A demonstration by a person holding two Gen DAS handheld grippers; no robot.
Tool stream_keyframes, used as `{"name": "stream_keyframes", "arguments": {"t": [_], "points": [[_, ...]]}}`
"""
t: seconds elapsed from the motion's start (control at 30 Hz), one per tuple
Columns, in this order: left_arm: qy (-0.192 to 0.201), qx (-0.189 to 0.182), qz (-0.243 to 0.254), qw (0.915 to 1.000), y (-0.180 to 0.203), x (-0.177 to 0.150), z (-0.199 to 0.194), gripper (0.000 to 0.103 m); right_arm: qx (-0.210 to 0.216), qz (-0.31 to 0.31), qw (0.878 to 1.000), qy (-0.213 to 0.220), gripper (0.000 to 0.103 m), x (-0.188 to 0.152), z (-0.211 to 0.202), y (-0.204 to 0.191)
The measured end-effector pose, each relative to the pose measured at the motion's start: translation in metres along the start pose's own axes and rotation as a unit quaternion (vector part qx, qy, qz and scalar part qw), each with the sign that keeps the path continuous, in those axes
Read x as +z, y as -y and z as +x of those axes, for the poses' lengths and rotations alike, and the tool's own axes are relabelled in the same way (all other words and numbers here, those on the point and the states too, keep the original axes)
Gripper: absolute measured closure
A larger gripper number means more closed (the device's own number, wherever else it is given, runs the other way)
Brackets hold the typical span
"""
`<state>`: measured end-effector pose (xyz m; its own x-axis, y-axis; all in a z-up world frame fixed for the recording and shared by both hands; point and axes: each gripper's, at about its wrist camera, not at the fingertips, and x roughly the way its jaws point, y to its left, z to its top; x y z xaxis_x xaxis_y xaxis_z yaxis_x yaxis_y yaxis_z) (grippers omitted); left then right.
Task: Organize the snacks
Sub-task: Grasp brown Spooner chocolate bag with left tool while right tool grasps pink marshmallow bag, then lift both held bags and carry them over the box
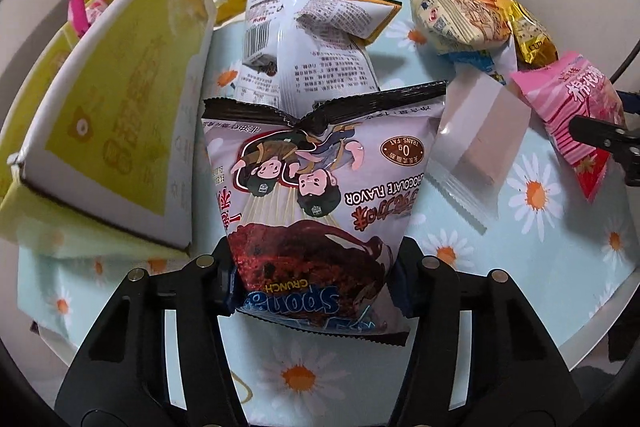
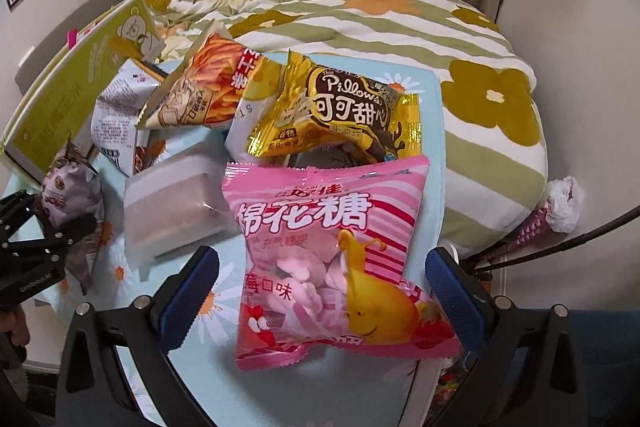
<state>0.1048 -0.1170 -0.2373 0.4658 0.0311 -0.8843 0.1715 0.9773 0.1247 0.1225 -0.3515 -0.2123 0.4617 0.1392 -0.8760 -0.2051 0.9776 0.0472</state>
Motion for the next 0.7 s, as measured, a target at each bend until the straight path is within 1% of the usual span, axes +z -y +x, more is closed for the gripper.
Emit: {"name": "stream_keyframes", "arguments": {"t": [0.07, 0.13, 0.27, 0.3, 0.33, 0.43, 0.53, 0.7], "points": [[-0.003, 0.002, -0.002, 1.0000, 0.003, -0.003, -0.001, 0.049, -0.006, -0.008, 1.000, -0.004, 0.010, 0.000, 0.004, -0.003], [-0.003, 0.003, -0.006, 1.0000, 0.005, -0.006, -0.005, 0.049, -0.008, -0.015, 1.000, -0.012, 0.020, -0.002, 0.008, -0.004], [0.002, 0.009, -0.007, 0.9999, 0.006, -0.009, -0.011, 0.049, -0.004, -0.021, 1.000, -0.021, 0.029, -0.007, 0.013, -0.006], [0.004, 0.010, -0.007, 0.9999, 0.007, -0.010, -0.013, 0.049, -0.006, -0.022, 1.000, -0.021, 0.034, -0.009, 0.012, -0.008], [0.005, 0.010, -0.007, 0.9999, 0.007, -0.010, -0.013, 0.049, -0.004, -0.022, 1.000, -0.021, 0.036, -0.011, 0.012, -0.008], [0.007, 0.009, -0.009, 0.9999, 0.007, -0.010, -0.017, 0.049, 0.000, -0.013, 1.000, -0.018, 0.039, -0.015, 0.008, -0.007], [0.011, 0.007, -0.010, 0.9999, 0.007, -0.010, -0.024, 0.049, -0.001, -0.008, 1.000, -0.018, 0.040, -0.019, 0.002, -0.008], [0.026, 0.001, -0.020, 0.9995, 0.004, -0.007, -0.049, 0.049, 0.005, 0.001, 1.000, -0.013, 0.040, -0.020, -0.017, -0.009]]}}
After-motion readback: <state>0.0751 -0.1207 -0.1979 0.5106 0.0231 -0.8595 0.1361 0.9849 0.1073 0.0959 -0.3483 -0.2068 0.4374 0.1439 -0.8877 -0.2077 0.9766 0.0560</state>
